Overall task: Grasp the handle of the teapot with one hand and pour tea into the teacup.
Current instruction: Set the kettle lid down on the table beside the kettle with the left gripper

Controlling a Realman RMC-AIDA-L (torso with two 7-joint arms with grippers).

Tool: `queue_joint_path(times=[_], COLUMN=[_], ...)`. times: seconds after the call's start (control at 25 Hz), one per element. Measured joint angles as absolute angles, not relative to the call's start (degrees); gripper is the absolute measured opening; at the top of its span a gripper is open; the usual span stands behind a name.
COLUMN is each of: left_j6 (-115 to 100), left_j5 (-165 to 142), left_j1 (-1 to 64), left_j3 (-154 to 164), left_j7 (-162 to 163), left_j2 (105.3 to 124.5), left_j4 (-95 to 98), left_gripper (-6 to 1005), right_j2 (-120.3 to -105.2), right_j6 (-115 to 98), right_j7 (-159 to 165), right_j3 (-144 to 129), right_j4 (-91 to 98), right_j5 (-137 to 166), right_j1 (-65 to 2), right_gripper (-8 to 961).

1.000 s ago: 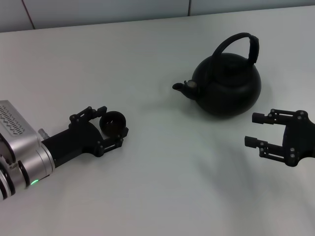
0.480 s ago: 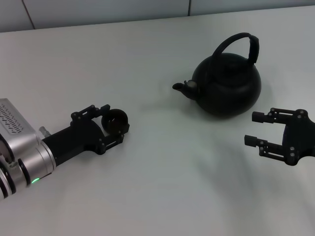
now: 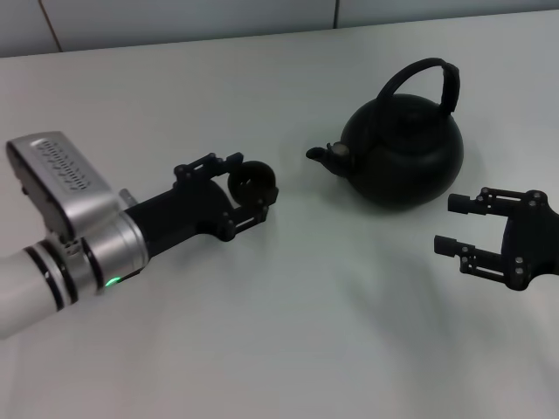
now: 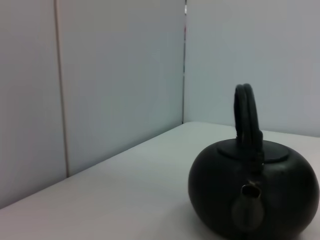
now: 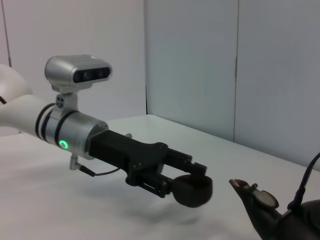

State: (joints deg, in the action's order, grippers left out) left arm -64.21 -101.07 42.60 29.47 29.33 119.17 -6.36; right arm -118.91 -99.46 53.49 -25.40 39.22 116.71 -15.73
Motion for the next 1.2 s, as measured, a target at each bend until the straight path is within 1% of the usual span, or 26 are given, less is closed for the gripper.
queue_joint_path(times=[0.2,0.48,1.2], left_j6=[-62.02,-57.43,-54.67], left_j5=[-101.15,-101.16,-101.15], left_j1=[44.0,44.26,44.29], left_j3=[28.6,26.74,24.82], left_j7=[27.3,24.0,22.59], left_j2=[119.17,119.17,119.17], left_j4=[-8.15,-10.32,-12.54], left_gripper=[696,705,729], right_j2=[-118.91,-118.9,-118.91], right_j6=[-99.49,-99.5,-99.49], right_j7=[53.34,53.31,53.37], right_j3=[-25.4,-25.4,-25.4], right_j4=[39.1,39.23,39.29], right_j5=[116.71,116.41,116.36], right_j1=[-15.82,-15.82,-15.91], right_gripper=[576,576,576])
